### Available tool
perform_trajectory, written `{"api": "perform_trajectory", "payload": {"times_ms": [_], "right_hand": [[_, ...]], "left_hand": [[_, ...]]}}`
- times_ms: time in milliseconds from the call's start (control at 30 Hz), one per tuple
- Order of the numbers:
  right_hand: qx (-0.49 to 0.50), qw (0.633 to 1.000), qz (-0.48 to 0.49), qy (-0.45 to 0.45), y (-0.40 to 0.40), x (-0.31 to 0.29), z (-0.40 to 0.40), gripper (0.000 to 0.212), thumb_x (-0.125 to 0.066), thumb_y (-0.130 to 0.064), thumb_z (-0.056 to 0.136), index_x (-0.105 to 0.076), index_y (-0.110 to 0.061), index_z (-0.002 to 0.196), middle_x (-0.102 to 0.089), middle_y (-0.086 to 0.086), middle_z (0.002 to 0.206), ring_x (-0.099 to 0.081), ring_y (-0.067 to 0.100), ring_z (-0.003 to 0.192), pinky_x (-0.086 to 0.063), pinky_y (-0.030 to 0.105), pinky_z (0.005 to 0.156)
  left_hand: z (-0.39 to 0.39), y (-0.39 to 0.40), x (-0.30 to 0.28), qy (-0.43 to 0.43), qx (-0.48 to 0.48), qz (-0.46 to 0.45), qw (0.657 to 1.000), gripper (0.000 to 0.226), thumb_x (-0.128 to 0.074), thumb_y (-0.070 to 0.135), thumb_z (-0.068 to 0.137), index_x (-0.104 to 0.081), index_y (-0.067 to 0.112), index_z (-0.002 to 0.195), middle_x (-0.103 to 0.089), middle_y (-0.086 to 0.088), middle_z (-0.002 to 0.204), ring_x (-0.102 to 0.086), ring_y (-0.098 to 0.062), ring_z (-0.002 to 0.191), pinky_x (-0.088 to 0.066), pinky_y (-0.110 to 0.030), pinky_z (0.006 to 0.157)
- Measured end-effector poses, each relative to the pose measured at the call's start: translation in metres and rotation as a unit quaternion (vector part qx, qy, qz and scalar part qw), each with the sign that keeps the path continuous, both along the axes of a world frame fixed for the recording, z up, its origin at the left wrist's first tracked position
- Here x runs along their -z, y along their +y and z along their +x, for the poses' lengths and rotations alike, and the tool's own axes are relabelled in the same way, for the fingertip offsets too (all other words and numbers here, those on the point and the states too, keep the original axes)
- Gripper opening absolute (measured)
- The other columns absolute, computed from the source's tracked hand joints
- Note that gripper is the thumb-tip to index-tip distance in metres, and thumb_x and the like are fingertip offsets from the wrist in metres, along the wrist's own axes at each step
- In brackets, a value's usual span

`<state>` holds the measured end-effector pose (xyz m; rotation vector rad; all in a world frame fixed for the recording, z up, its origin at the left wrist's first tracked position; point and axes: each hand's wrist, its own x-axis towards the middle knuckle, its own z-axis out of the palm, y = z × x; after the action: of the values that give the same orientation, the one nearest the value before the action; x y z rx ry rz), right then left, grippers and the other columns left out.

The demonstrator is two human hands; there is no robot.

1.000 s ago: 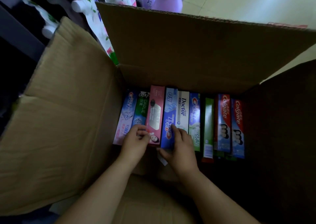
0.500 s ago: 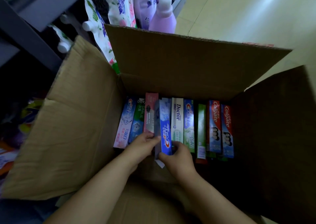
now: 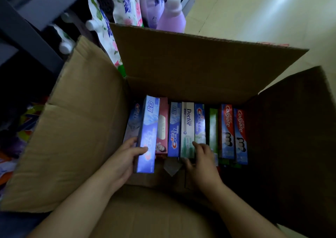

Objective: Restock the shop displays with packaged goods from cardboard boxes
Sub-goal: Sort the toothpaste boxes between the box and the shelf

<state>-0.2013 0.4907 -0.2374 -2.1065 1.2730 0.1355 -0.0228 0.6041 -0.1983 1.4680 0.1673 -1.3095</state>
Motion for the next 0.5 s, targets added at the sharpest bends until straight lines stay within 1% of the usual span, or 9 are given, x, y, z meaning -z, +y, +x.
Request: {"api": "perform_trajectory", "payload": {"times_ms": [33, 100, 133, 167, 233, 333, 400, 433, 500], "right_hand": [[-0.022, 0.999, -0.014, 0.024, -0.002, 0.004, -0.001, 0.064, -0.058, -0.034, 0.093, -0.029, -0.018, 0.148, -0.030, 0.004, 0.144, -0.027, 0.019, 0.135, -0.026, 0.029, 0.112], [-0.080, 0.994, -0.054, 0.042, -0.004, 0.011, 0.000, 0.065, -0.058, -0.033, 0.092, -0.029, -0.019, 0.148, -0.031, 0.004, 0.145, -0.027, 0.022, 0.134, -0.026, 0.032, 0.112], [-0.115, 0.990, -0.072, 0.042, -0.004, 0.013, 0.004, 0.065, -0.059, -0.031, 0.091, -0.031, -0.018, 0.147, -0.033, 0.005, 0.146, -0.027, 0.024, 0.135, -0.026, 0.035, 0.112], [-0.143, 0.986, -0.081, 0.039, -0.004, 0.015, 0.008, 0.065, -0.060, -0.029, 0.089, -0.033, -0.017, 0.147, -0.034, 0.007, 0.147, -0.028, 0.027, 0.136, -0.025, 0.038, 0.111], [-0.185, 0.978, -0.081, 0.042, -0.003, 0.020, 0.020, 0.069, -0.062, -0.027, 0.086, -0.032, -0.017, 0.147, -0.030, 0.007, 0.152, -0.022, 0.032, 0.142, -0.021, 0.044, 0.112], [-0.229, 0.966, -0.080, 0.087, -0.001, 0.029, 0.033, 0.078, -0.055, -0.035, 0.090, -0.013, -0.019, 0.153, -0.005, 0.001, 0.161, 0.005, 0.028, 0.148, -0.002, 0.047, 0.117], [-0.242, 0.960, -0.069, 0.124, 0.002, 0.032, 0.036, 0.079, -0.050, -0.039, 0.093, -0.003, -0.020, 0.154, 0.008, -0.003, 0.161, 0.017, 0.027, 0.147, 0.007, 0.049, 0.116], [-0.247, 0.957, -0.066, 0.135, 0.003, 0.034, 0.036, 0.078, -0.048, -0.040, 0.094, -0.002, -0.020, 0.154, 0.010, -0.004, 0.161, 0.019, 0.027, 0.146, 0.010, 0.050, 0.115], [-0.253, 0.955, -0.071, 0.137, 0.007, 0.034, 0.034, 0.076, -0.048, -0.038, 0.094, -0.005, -0.019, 0.154, 0.007, -0.003, 0.161, 0.023, 0.027, 0.144, 0.014, 0.049, 0.113]], "left_hand": [[0.001, 0.001, 0.001, 0.004, -0.007, 0.000, 1.000, 0.030, -0.046, -0.008, 0.091, -0.051, 0.010, 0.115, -0.063, -0.017, 0.102, -0.061, -0.028, 0.082, -0.050, -0.036, 0.079], [0.001, 0.001, 0.005, 0.012, -0.023, 0.007, 1.000, 0.024, -0.048, -0.002, 0.092, -0.053, 0.013, 0.111, -0.065, -0.013, 0.096, -0.062, -0.025, 0.079, -0.056, -0.032, 0.064], [0.000, 0.000, 0.008, 0.017, -0.029, 0.009, 0.999, 0.022, -0.049, 0.001, 0.092, -0.054, 0.015, 0.108, -0.066, -0.011, 0.095, -0.062, -0.024, 0.078, -0.057, -0.029, 0.060], [-0.001, -0.003, 0.009, 0.022, -0.032, 0.008, 0.999, 0.021, -0.050, 0.002, 0.092, -0.054, 0.016, 0.108, -0.066, -0.011, 0.094, -0.063, -0.022, 0.078, -0.056, -0.028, 0.060], [-0.003, -0.007, 0.012, 0.027, -0.033, 0.002, 0.999, 0.024, -0.050, 0.003, 0.093, -0.053, 0.014, 0.113, -0.067, -0.010, 0.095, -0.064, -0.021, 0.079, -0.056, -0.029, 0.066], [-0.004, -0.007, 0.015, 0.023, -0.029, -0.007, 0.999, 0.029, -0.049, 0.002, 0.093, -0.050, 0.012, 0.121, -0.066, -0.011, 0.098, -0.064, -0.021, 0.083, -0.054, -0.030, 0.074], [-0.002, -0.006, 0.017, 0.016, -0.034, -0.004, 0.999, 0.031, -0.048, 0.001, 0.093, -0.049, 0.010, 0.123, -0.065, -0.015, 0.104, -0.062, -0.024, 0.085, -0.050, -0.035, 0.084], [-0.001, -0.005, 0.018, 0.011, -0.037, 0.001, 0.999, 0.033, -0.049, 0.001, 0.093, -0.049, 0.009, 0.125, -0.064, -0.017, 0.108, -0.062, -0.025, 0.087, -0.048, -0.036, 0.087], [0.001, -0.003, 0.021, 0.003, -0.042, 0.016, 0.999, 0.035, -0.050, 0.003, 0.093, -0.049, 0.008, 0.127, -0.062, -0.018, 0.112, -0.062, -0.026, 0.088, -0.048, -0.038, 0.088]]}}
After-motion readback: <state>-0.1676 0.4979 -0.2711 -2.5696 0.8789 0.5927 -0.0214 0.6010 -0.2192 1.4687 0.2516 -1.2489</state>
